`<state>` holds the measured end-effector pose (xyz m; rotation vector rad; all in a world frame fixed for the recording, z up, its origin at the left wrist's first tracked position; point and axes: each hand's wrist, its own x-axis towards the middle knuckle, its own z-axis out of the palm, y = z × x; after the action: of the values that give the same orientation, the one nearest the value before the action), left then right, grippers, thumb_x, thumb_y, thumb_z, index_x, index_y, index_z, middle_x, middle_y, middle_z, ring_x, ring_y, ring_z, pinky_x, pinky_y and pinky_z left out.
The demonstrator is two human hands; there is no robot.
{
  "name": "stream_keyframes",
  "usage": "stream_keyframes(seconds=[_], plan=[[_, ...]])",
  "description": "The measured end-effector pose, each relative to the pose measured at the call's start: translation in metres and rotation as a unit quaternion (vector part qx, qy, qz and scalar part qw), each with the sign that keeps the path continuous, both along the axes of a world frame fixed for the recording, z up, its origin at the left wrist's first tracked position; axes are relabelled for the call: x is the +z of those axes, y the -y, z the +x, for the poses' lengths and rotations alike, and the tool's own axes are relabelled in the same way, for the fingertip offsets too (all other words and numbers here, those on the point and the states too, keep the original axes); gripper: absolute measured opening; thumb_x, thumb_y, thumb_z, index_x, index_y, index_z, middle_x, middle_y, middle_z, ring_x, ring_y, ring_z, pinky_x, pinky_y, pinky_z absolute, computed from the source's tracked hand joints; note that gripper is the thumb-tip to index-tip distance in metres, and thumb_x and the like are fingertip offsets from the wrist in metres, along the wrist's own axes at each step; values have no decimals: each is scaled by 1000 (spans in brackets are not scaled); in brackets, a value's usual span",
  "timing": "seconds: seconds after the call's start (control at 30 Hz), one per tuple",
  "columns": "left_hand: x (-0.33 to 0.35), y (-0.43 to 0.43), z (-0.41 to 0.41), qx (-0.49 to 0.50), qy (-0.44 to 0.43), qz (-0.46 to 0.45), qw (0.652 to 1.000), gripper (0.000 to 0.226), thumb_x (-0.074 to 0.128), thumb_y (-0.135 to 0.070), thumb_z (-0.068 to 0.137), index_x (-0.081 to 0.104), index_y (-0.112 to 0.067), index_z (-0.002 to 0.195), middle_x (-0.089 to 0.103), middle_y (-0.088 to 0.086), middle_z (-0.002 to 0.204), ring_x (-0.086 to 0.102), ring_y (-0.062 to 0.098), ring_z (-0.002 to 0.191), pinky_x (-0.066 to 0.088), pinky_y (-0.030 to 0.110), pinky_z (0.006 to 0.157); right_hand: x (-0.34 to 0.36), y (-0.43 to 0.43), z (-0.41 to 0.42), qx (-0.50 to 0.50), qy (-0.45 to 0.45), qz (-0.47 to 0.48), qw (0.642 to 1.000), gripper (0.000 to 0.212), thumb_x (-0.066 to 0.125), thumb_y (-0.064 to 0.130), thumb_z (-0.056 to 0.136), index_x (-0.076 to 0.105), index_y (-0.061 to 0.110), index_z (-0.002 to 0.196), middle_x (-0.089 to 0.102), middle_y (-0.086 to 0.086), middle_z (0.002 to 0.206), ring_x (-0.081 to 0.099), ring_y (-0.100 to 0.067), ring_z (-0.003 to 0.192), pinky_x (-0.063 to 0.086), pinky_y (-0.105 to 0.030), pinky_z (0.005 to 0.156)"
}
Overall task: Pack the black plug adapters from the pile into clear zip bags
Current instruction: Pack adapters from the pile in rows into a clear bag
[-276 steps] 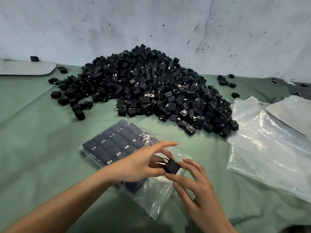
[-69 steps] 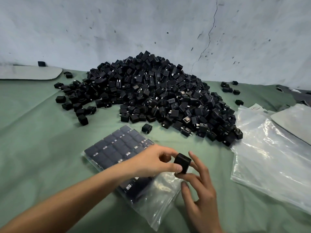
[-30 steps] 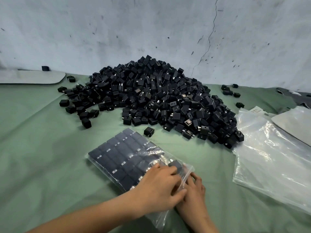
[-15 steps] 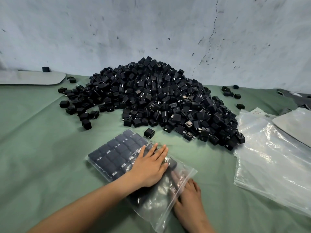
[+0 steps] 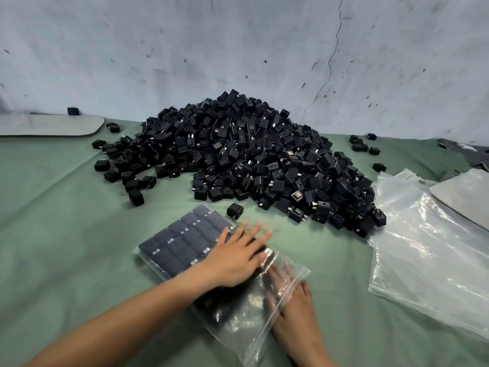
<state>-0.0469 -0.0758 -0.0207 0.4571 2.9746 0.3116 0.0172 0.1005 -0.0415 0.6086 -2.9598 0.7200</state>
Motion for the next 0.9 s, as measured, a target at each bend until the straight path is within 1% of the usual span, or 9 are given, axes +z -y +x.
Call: stream_keyframes(seconds=[0.1, 0.17, 0.23, 0.37, 0.47, 0.57, 0.63, 0.77, 0.9], plan=[[21, 18, -39, 89, -49, 49, 994, 57, 24, -45, 102, -5, -41, 152, -10, -6, 161, -13, 23, 148, -12, 49, 113, 0, -1, 1, -28, -7, -43, 999, 54, 47, 32, 98, 25, 33, 147, 8, 27, 144, -5, 3, 135, -4, -19, 111], [33, 30, -64, 129, -6, 56, 990, 58, 32, -31, 102, 7, -39, 153, 1, 2, 163, -2, 28, 149, 1, 53, 118, -2, -1, 2, -29, -3, -8, 1000, 53, 39, 39, 100, 18, 35, 149, -2, 27, 142, -10, 3, 134, -8, -22, 112], [33, 34, -80, 104, 46, 29, 993, 55, 33, -22, 100, 20, -37, 152, 11, 5, 162, 13, 30, 147, 16, 49, 118, -3, -1, 2, -12, 3, 35, 999, 51, 28, 43, 101, 14, 37, 150, -11, 26, 142, -20, 0, 135, -14, -29, 114], [22, 29, -89, 91, -2, 68, 994, 30, 49, -16, 98, 62, -19, 125, 47, 10, 135, 46, 30, 125, 37, 36, 105, -2, 0, 1, 0, 24, 74, 997, 53, 20, 46, 101, 5, 36, 151, -22, 19, 143, -29, -6, 134, -18, -36, 115], [22, 21, -81, 104, -79, 169, 977, 26, 54, -17, 97, 64, -15, 121, 52, 8, 121, 52, 22, 112, 37, 27, 99, -4, -1, 2, -1, 2, 48, 999, 52, 24, 44, 101, 8, 37, 151, -15, 23, 145, -23, -2, 136, -15, -31, 115], [22, 11, -56, 68, -112, 265, 955, 24, 52, -22, 98, 64, -22, 119, 52, -2, 114, 52, 12, 99, 35, 11, 80, -3, -1, 2, -22, -24, -61, 998, 43, 40, 38, 100, 37, 36, 143, 18, 27, 145, 3, 2, 142, 0, -23, 115], [20, 8, -38, 43, -111, 286, 951, 24, 50, -21, 99, 63, -23, 119, 51, -8, 113, 51, 7, 102, 34, 6, 80, -4, -1, 2, -20, -33, -94, 995, 37, 40, 39, 98, 50, 37, 134, 30, 26, 143, 10, 2, 141, 6, -26, 116], [20, 11, -16, 44, -113, 316, 941, 27, 48, -14, 100, 62, -20, 123, 50, -8, 115, 49, 6, 107, 36, 17, 94, -6, 1, 1, 6, -26, 4, 1000, 56, 21, 49, 91, 34, 37, 144, 19, 21, 152, -7, -1, 141, -5, -34, 118], [28, 11, 2, 91, -82, 410, 904, 28, 46, -11, 101, 64, -23, 118, 56, -7, 116, 57, 7, 105, 41, 14, 92, -7, -3, 3, 10, -32, -36, 999, 44, 35, 41, 99, 39, 36, 142, 23, 22, 150, 1, -2, 143, 1, -31, 119]])
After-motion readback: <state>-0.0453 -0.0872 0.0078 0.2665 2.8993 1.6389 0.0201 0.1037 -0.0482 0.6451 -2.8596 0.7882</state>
